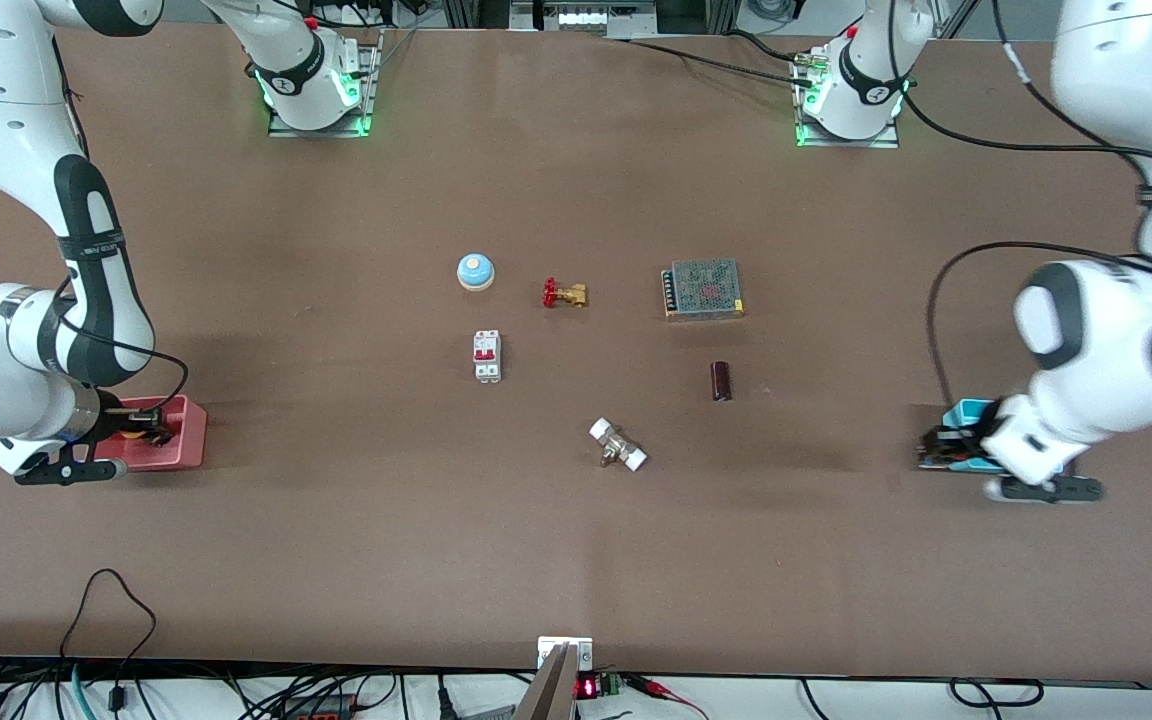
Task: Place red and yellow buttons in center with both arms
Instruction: 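Lift the yellow button with the right gripper while the left gripper lifts the red button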
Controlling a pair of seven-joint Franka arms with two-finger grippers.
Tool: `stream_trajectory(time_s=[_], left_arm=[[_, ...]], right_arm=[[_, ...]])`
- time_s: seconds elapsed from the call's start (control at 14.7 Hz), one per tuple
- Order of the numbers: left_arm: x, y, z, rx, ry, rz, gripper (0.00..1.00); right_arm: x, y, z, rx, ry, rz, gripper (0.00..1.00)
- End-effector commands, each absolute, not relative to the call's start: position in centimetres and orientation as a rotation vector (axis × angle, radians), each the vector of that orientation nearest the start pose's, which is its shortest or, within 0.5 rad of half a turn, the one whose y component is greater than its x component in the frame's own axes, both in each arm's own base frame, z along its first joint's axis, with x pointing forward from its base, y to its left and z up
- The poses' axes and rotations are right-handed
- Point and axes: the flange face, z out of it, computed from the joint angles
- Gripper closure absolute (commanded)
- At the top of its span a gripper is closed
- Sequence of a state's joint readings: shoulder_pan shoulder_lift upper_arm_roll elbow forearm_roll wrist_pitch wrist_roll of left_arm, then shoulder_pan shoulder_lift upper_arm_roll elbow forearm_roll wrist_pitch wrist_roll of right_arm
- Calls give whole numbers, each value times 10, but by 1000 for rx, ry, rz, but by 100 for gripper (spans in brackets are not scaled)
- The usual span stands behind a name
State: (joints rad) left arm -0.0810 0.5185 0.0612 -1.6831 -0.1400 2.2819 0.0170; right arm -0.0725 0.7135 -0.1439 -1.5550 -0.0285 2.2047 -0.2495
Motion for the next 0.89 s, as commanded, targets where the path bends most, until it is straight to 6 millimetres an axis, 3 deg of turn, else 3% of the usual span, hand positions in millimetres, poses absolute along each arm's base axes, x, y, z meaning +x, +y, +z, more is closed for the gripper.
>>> stream_trajectory(time_s=[0.0, 0.2, 0.34, 0.41, 0.55, 0.68, 0.82], left_arm=[[643, -89, 289, -3222, -191, -161, 99], [626, -139, 265, -3218, -217, -150, 99], [617, -160, 253, -3189, -212, -121, 99], [614, -168, 251, -3159, -232, -127, 99], [611, -181, 250, -3129, -266, -141, 99], [609, -185, 247, -3128, -269, -135, 99], [608, -190, 245, -3128, -269, -132, 99]], right_arm=[[688, -141, 250, -3219, -176, 126, 61], [687, -139, 285, -3210, -175, 112, 61], [680, -131, 331, -3196, -177, 130, 61], [676, -124, 355, -3188, -179, 132, 61], [675, -89, 388, -3171, -247, 106, 61], [678, -52, 392, -3133, -274, 83, 61], [680, -22, 380, -3060, -210, 92, 60]])
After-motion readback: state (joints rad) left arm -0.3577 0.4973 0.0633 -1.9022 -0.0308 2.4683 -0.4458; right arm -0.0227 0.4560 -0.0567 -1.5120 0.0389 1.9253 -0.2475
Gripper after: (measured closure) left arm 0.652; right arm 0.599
